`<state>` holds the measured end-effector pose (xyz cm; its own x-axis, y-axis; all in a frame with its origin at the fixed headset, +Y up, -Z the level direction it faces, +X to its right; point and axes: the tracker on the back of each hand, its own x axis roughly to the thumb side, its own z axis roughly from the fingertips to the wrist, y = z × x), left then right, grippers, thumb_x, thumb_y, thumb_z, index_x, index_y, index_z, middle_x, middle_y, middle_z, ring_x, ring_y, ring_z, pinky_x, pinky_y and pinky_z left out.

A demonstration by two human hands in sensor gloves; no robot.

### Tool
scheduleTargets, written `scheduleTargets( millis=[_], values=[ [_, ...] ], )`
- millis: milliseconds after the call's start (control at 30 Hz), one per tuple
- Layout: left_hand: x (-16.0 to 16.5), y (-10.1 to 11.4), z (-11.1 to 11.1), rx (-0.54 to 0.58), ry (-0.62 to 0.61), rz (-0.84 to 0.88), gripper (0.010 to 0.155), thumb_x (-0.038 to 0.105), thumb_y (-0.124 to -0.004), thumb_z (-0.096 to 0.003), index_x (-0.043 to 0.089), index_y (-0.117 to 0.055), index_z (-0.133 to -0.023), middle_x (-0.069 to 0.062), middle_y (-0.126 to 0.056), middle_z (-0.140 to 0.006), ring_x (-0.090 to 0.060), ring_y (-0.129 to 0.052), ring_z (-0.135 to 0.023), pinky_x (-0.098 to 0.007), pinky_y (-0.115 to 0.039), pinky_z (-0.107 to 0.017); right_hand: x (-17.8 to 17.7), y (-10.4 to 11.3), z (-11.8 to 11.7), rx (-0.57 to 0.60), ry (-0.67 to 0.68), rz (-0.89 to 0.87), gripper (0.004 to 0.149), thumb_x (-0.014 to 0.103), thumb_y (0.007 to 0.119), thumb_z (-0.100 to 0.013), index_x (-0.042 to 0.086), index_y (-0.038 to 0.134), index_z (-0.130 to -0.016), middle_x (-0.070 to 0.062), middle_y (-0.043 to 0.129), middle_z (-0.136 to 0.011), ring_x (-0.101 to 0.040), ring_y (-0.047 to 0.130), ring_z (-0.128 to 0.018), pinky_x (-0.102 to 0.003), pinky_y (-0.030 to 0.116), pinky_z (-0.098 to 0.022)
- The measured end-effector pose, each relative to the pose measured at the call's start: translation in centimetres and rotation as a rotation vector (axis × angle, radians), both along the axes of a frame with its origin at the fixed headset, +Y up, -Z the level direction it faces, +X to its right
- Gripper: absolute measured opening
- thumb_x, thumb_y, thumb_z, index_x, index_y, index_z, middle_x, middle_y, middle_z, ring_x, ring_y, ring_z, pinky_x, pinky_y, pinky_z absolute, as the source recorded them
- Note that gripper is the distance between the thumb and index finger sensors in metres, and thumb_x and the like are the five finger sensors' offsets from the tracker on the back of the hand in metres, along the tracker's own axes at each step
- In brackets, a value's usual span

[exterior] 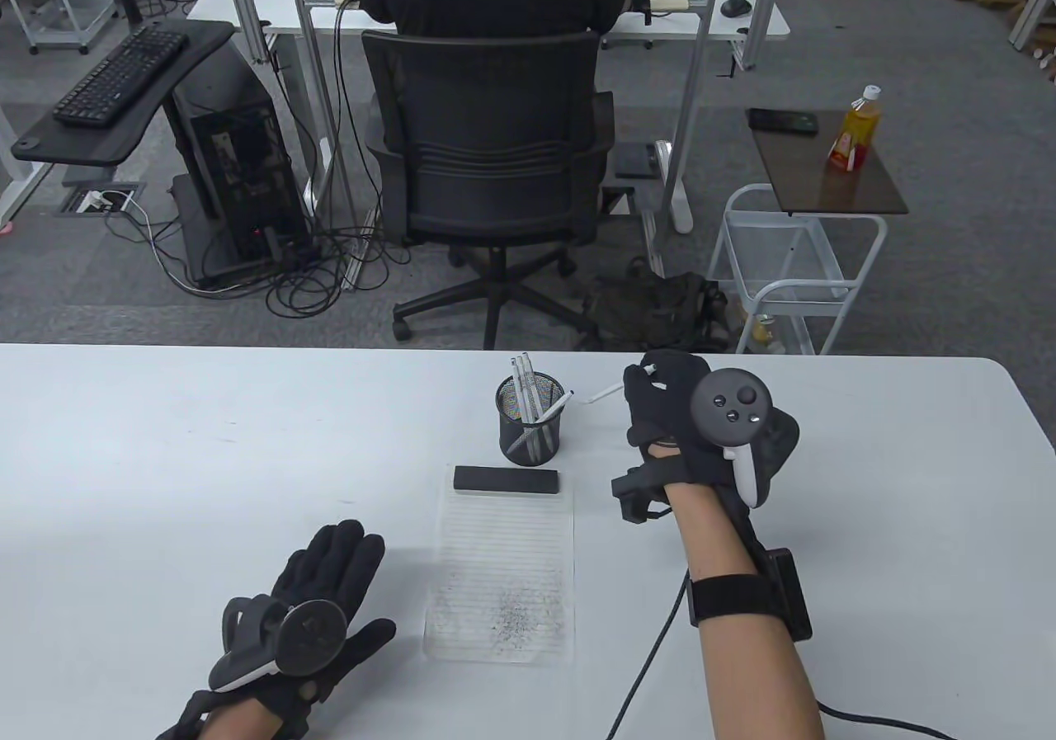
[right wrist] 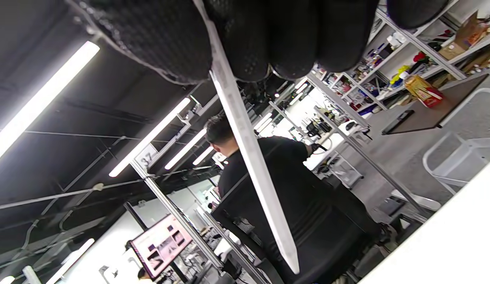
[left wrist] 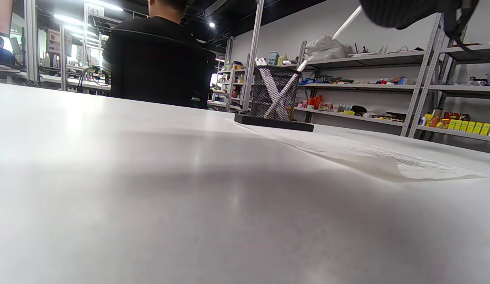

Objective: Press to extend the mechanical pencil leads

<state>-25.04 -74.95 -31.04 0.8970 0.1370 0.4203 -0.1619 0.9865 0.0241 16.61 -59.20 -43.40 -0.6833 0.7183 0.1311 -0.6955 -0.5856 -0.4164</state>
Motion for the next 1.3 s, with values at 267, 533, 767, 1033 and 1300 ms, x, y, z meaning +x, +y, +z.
scheduleTargets(
  millis=[267, 533, 767, 1033, 1300],
  values=[
    [0.0, -0.1, 0.0, -0.006, 0.003, 0.0, 0.092, 0.066, -0.066, -0.0438, 0.023, -0.025, -0.114, -0.013, -0.025, -0.12, -0.047, -0.037, -0.111, -0.064, -0.045, -0.076, -0.3, -2.4, 5.3, 0.091, 0.112, -0.254, 0.041, 0.035, 0.09, -0.052, 0.007, 0.089, -0.082, -0.023, 0.088, -0.087, -0.051, 0.092, -0.079, -0.072, 0.07, -0.06],
    [-0.1, -0.1, 0.0, -0.005, 0.006, 0.008, 0.091, 0.066, -0.066, -0.0438, 0.023, -0.025, -0.114, -0.014, -0.025, -0.12, -0.047, -0.038, -0.111, -0.064, -0.045, -0.076, -1.8, -9.3, 6.7, 0.066, 0.149, -0.542, 0.044, 0.03, 0.088, -0.052, 0.003, 0.082, -0.087, -0.025, 0.09, -0.083, -0.051, 0.097, -0.074, -0.07, 0.079, -0.055],
    [-0.1, -0.3, -0.1, -0.015, -0.001, 0.012, 0.091, 0.066, -0.066, -0.0438, 0.023, -0.025, -0.114, -0.013, -0.024, -0.12, -0.047, -0.037, -0.111, -0.064, -0.045, -0.076, -2.9, -13.9, 5.9, -0.067, 0.385, -0.775, 0.045, 0.024, 0.079, -0.054, 0.006, 0.071, -0.095, -0.024, 0.081, -0.091, -0.056, 0.086, -0.085, -0.079, 0.069, -0.058],
    [-0.2, -0.2, -0.1, -0.016, 0.0, 0.019, 0.091, 0.065, -0.065, -0.044, 0.024, -0.025, -0.114, -0.014, -0.024, -0.12, -0.047, -0.037, -0.111, -0.064, -0.045, -0.076, -5.1, -18.3, 5.5, -0.176, 0.682, -1.118, 0.041, 0.028, 0.059, -0.061, 0.03, 0.059, -0.102, -0.017, 0.062, -0.099, -0.057, 0.063, -0.095, -0.089, 0.036, -0.061],
    [-0.2, -0.1, -0.1, -0.009, -0.003, 0.021, 0.091, 0.065, -0.065, -0.0439, 0.024, -0.025, -0.114, -0.013, -0.024, -0.12, -0.047, -0.037, -0.111, -0.064, -0.045, -0.076, -6.0, -19.9, 5.6, -0.089, 0.656, -1.211, 0.062, 0.063, 0.057, -0.06, 0.013, 0.073, -0.094, -0.013, 0.076, -0.076, -0.041, 0.077, -0.059, -0.072, 0.061, -0.055]
  ],
)
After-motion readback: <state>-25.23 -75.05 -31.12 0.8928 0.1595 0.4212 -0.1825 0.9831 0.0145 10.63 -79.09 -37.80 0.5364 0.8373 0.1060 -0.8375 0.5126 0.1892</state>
